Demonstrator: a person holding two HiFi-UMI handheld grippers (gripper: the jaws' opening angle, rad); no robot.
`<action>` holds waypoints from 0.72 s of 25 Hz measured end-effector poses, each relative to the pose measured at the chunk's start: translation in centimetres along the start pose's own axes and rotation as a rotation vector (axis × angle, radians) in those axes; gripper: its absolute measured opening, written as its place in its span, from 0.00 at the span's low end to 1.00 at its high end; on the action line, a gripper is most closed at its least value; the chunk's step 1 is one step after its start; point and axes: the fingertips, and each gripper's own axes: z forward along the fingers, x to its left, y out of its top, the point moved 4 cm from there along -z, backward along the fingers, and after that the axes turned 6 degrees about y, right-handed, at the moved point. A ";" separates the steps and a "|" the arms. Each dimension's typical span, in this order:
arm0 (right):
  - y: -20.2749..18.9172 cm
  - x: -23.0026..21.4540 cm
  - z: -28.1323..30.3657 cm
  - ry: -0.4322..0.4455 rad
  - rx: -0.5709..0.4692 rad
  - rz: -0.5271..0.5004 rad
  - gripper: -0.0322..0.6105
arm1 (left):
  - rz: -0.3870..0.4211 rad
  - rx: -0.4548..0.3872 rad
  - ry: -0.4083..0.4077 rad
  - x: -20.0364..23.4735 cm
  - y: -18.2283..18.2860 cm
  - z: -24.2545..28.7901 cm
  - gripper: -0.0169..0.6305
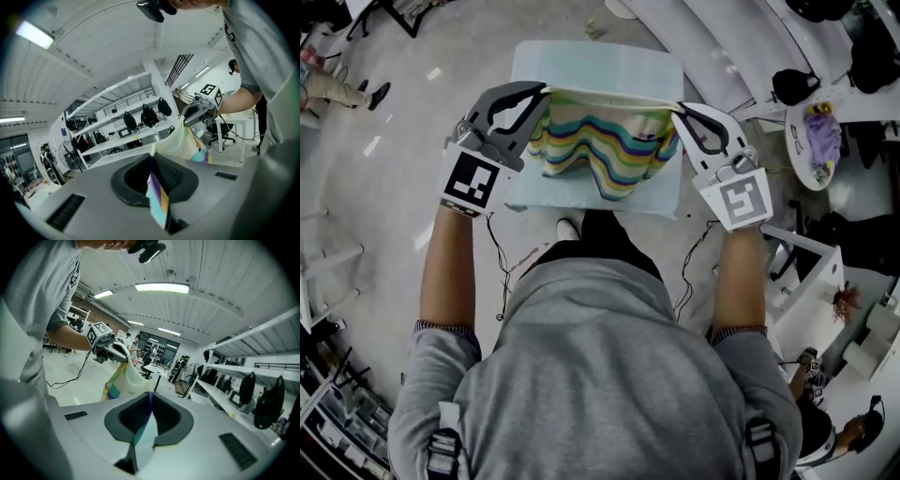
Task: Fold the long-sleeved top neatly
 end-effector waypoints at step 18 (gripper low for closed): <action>-24.9 -15.0 21.3 0.150 0.240 0.233 0.11 | -0.081 0.334 0.004 6.8 -22.7 24.6 0.08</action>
